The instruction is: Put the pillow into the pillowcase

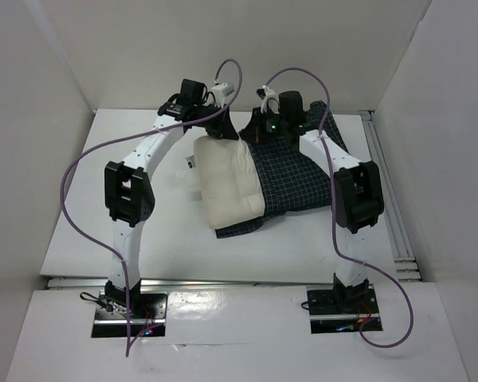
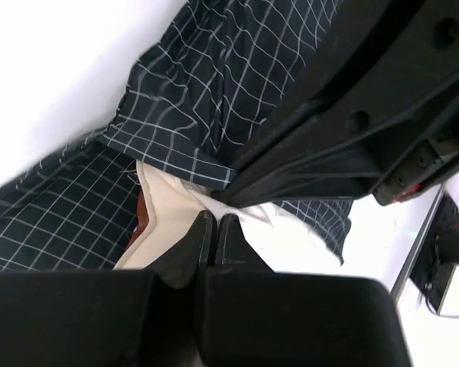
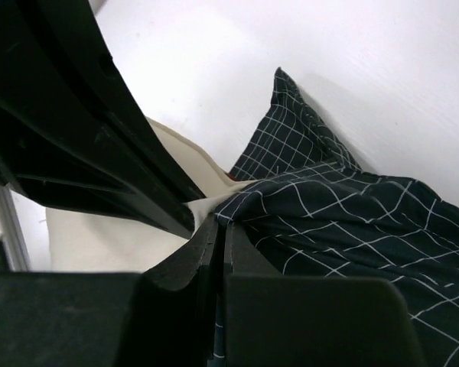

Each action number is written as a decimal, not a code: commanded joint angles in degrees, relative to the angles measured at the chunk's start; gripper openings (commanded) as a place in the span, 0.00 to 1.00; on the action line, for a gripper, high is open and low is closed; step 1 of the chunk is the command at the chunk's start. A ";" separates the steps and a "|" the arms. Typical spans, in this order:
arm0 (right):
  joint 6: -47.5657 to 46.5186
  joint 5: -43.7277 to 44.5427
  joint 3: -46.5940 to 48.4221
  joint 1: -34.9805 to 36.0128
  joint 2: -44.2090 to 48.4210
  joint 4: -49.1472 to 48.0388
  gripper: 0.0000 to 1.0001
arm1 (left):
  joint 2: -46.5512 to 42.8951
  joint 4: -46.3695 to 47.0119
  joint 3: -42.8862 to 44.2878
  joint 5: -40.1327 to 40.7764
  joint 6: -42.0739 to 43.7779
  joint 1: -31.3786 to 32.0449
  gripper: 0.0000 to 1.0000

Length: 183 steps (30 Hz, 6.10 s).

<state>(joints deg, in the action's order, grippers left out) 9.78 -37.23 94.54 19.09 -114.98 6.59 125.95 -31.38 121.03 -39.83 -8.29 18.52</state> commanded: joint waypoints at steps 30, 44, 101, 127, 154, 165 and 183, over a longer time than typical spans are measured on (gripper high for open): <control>15.97 -32.89 9.57 8.24 -1.57 -13.39 0.29 | -10.73 20.31 -23.56 12.31 -10.33 4.15 0.00; -1.07 12.06 0.57 7.19 14.58 18.71 1.00 | -17.40 12.92 -26.72 20.94 -8.67 4.15 1.00; 18.00 28.72 -68.70 6.14 48.45 -16.26 0.00 | -3.94 -7.23 -25.22 80.09 -26.43 43.70 0.00; -1.96 -15.06 -60.62 6.13 56.53 -7.29 0.00 | -2.99 11.07 -10.26 60.05 -21.15 34.47 0.00; 21.94 58.03 -15.20 6.66 18.53 27.93 1.00 | -38.06 8.26 -42.28 52.75 -21.41 8.29 1.00; 24.51 60.71 6.71 6.66 -14.12 40.26 0.87 | -34.28 7.65 -41.58 51.52 -20.27 4.86 1.00; -8.64 6.30 -7.09 4.38 19.26 2.55 0.00 | -27.80 14.41 -42.12 32.39 -18.07 -0.15 1.00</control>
<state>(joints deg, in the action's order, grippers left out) 4.80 -19.22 86.41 24.29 -103.79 19.42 94.30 -19.62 78.22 -0.19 -28.21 18.65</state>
